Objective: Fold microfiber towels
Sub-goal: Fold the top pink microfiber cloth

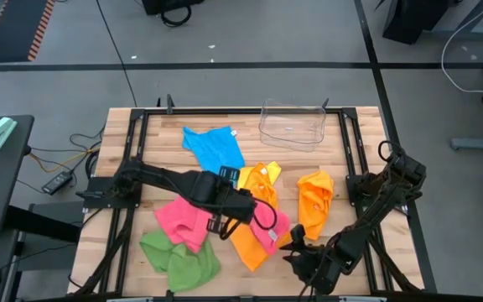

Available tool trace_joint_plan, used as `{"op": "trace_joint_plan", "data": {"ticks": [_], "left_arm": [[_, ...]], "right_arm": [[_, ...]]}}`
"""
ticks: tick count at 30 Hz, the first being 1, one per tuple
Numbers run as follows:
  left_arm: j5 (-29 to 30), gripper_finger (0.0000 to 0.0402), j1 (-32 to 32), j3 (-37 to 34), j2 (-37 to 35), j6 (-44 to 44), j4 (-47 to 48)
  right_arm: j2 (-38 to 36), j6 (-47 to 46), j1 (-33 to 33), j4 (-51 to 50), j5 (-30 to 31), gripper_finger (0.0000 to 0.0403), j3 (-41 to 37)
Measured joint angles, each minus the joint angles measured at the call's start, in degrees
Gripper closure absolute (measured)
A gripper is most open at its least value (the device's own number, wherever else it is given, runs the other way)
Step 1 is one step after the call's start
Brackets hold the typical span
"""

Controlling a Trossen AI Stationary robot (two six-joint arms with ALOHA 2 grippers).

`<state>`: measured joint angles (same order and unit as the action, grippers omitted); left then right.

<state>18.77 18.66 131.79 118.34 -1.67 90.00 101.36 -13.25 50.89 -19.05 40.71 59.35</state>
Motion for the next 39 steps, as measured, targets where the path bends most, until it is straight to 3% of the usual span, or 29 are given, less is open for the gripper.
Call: {"op": "trace_joint_plan", "data": {"ticks": [8, 14, 20, 24, 27, 33, 39], "left_arm": [[-0.06, 0.0396, -1.83, 0.0, -0.05, 2.81, 0.02], [-0.01, 0.038, -2.96, 0.0, -0.04, 2.88, 0.02], [-0.02, 0.0394, -3.34, 0.0, -0.04, 3.84, 0.03], [-0.02, 0.0391, -3.07, 0.0, -0.04, 3.6, 0.02], [-0.02, 0.0379, -3.02, 0.0, -0.04, 3.63, 0.02], [0.0, 0.0389, -3.11, 0.0, -0.02, 3.57, 0.02], [-1.03, 0.0385, -2.48, 0.0, 0.0, 3.84, 0.02]], "right_arm": [[0.0, 6.92, -1.35, 5.44, -1.24, 0.0242, 0.0], [2.57, 10.71, -3.09, 7.95, -1.27, 0.0242, 0.02], [6.36, 13.12, -5.12, 9.49, 7.83, 0.0242, 0.0], [6.57, 13.44, -5.08, 9.57, 7.97, 0.0247, 0.0], [6.4, 13.05, -4.59, 9.59, 7.25, 0.0276, 0.0], [6.2, 13.26, -3.63, 9.36, 8.22, 0.0384, 0.0], [2.35, 11.74, -0.88, 3.64, 9.8, 0.0393, 1.38]]}}
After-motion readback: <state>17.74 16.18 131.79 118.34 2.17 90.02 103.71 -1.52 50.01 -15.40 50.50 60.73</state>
